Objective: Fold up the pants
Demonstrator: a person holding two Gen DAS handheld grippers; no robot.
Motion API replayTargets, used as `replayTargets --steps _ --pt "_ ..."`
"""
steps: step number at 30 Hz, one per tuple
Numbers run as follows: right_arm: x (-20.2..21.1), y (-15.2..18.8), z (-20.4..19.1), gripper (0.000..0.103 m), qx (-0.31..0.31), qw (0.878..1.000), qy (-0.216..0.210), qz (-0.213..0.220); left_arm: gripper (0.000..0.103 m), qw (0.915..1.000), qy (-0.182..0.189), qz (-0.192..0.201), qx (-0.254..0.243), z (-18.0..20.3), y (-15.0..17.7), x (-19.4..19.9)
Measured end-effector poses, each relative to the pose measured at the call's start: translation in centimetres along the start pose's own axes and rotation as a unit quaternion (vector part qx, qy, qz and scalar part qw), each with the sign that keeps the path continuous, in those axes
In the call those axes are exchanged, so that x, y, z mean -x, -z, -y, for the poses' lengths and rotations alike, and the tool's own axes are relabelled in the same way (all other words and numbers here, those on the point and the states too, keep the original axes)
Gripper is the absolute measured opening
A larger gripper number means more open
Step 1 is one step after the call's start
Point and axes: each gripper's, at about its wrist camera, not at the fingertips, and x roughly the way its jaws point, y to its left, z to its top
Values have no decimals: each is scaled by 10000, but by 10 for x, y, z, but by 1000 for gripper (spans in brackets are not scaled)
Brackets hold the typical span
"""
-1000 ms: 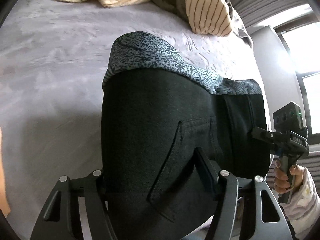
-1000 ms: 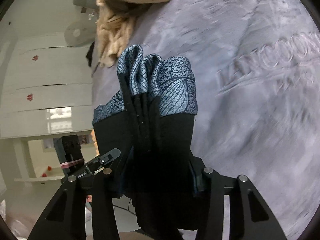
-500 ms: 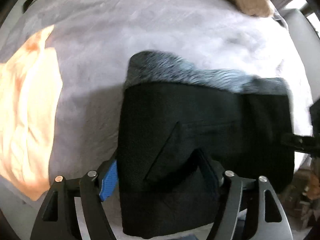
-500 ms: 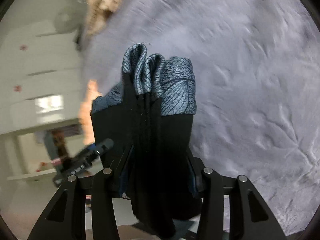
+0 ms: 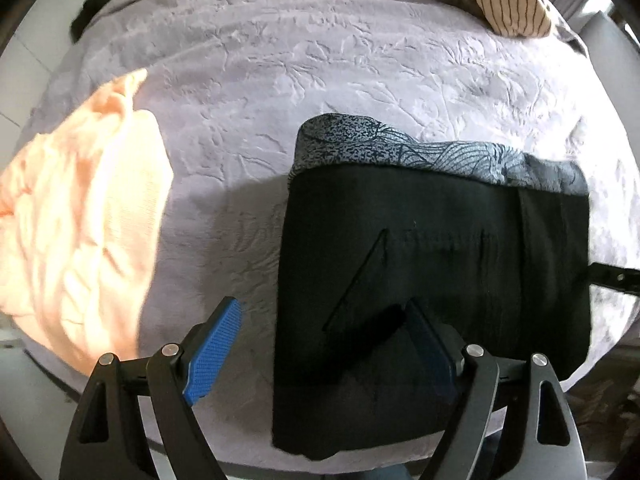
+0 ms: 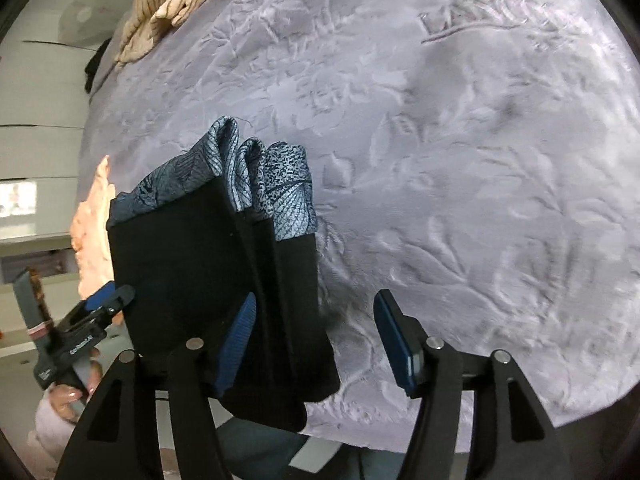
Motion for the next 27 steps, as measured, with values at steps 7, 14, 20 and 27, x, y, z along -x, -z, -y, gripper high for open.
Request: replayTargets --steps 7,14,20,27 --pt "22 19 -31 77 142 9988 302 346 85 9996 -37 184 -207 2 -1 22" --pt "21 38 -70 81 251 9958 656 587 103 9976 64 276 -631 3 -2 29" --pt "13 53 -99 89 154 9925 847 869 103 9944 100 316 -1000 6 0 31" --pt "20 66 -119 103 381 9851 1140 1231 103 9928 151 510 -1073 8 5 45"
